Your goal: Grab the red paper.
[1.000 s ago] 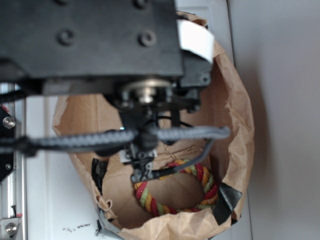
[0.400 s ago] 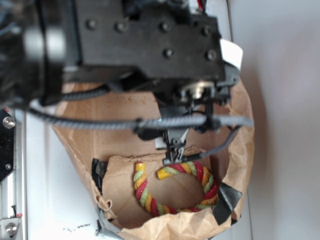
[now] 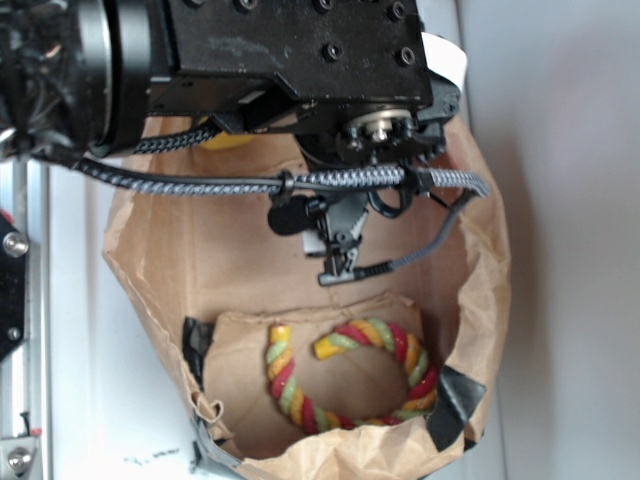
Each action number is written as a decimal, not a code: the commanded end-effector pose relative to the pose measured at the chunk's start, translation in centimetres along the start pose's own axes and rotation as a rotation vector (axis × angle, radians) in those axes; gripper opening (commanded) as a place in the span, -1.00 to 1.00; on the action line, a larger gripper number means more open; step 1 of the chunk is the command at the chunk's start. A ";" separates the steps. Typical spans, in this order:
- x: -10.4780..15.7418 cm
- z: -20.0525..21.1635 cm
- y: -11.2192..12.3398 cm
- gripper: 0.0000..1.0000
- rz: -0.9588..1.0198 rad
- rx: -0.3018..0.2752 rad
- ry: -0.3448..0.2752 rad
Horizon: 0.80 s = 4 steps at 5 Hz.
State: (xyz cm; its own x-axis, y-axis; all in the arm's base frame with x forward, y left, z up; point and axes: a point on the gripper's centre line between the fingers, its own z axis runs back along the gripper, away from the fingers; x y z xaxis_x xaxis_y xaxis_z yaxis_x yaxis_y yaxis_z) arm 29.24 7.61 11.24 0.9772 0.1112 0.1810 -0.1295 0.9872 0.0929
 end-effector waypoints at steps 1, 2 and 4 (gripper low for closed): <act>1.3 0.1 2.2 1.00 0.017 0.024 -0.047; 2.1 0.5 2.3 1.00 -0.032 0.037 -0.063; 2.1 0.5 2.3 1.00 -0.032 0.037 -0.063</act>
State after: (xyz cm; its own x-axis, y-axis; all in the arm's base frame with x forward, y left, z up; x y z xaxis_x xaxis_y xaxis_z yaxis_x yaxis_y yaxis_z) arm 30.13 9.18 10.79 0.9767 0.0838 0.1976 -0.1084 0.9872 0.1170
